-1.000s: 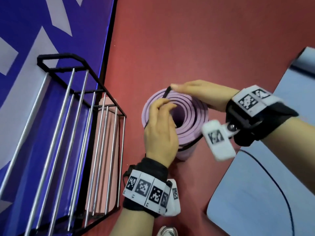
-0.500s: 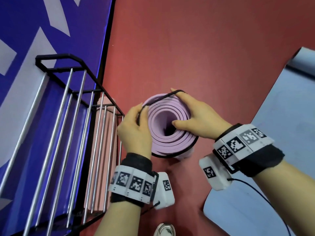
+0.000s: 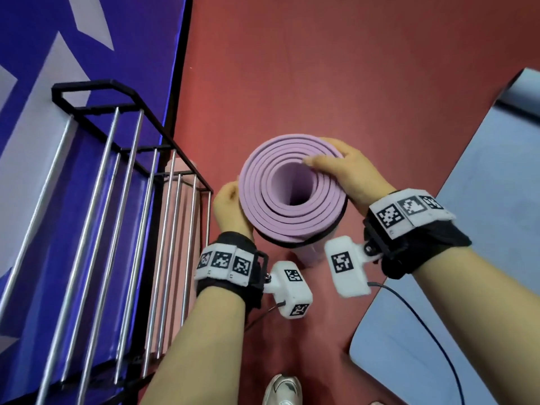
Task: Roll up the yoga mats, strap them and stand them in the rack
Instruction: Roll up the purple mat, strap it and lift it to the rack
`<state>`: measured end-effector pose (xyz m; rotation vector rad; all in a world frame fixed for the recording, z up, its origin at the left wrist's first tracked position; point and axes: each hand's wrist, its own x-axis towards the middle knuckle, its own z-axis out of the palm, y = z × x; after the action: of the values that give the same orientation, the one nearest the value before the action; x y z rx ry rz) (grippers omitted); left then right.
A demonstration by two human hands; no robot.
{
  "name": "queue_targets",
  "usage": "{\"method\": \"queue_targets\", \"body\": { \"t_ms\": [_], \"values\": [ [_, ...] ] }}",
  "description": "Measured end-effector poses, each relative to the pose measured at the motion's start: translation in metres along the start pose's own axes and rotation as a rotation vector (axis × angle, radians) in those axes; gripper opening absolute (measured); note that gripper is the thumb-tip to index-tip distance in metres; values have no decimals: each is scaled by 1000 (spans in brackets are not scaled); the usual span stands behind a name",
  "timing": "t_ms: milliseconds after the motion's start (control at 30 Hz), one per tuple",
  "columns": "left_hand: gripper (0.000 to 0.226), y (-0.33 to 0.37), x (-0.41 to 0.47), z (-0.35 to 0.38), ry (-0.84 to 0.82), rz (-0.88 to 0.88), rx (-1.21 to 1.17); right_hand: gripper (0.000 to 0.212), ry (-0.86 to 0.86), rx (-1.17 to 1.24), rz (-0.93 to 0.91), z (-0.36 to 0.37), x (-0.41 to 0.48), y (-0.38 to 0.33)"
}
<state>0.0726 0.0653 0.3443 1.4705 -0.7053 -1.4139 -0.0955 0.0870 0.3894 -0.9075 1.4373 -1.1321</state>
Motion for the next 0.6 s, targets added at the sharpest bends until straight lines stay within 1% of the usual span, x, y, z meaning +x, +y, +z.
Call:
{"method": "queue_targets", "body": {
  "t_ms": [67, 167, 233, 267, 300, 367, 400, 467, 500, 533, 600],
  "values": [
    [39, 5, -9, 1, -49, 120, -16, 23, -10, 84, -7, 5, 1, 1],
    [67, 4, -22, -3, -227, 235, -138, 38, -14, 95, 14, 11, -3, 7],
    [88, -4, -22, -6, -261, 270, -100, 44, 24, 61, -7, 14, -8, 18],
    [88, -6, -21, -6, -257, 272, -68, 44, 72, 72, -9, 16, -8, 25],
    [81, -5, -16, -4, -216, 252, -77, 43, 131, 106, 1, 19, -10, 31],
    [69, 5, -2, 2, -72, 201, -171, 40, 254, 136, 39, 24, -6, 45],
    [68, 9, 5, 6, -2, 212, -161, 41, 302, 103, 32, 26, -2, 50],
    [70, 16, 13, 12, 54, 293, -67, 44, 320, 26, -44, 28, 3, 56],
    [74, 16, 9, 13, 41, 342, -1, 46, 300, 10, -76, 25, 5, 59],
    [85, 15, -2, 9, -7, 400, 61, 47, 259, 13, -97, 22, 7, 61],
    [114, 2, -23, -7, -158, 524, 179, 47, 126, 45, -138, 16, 5, 70]
  ]
}}
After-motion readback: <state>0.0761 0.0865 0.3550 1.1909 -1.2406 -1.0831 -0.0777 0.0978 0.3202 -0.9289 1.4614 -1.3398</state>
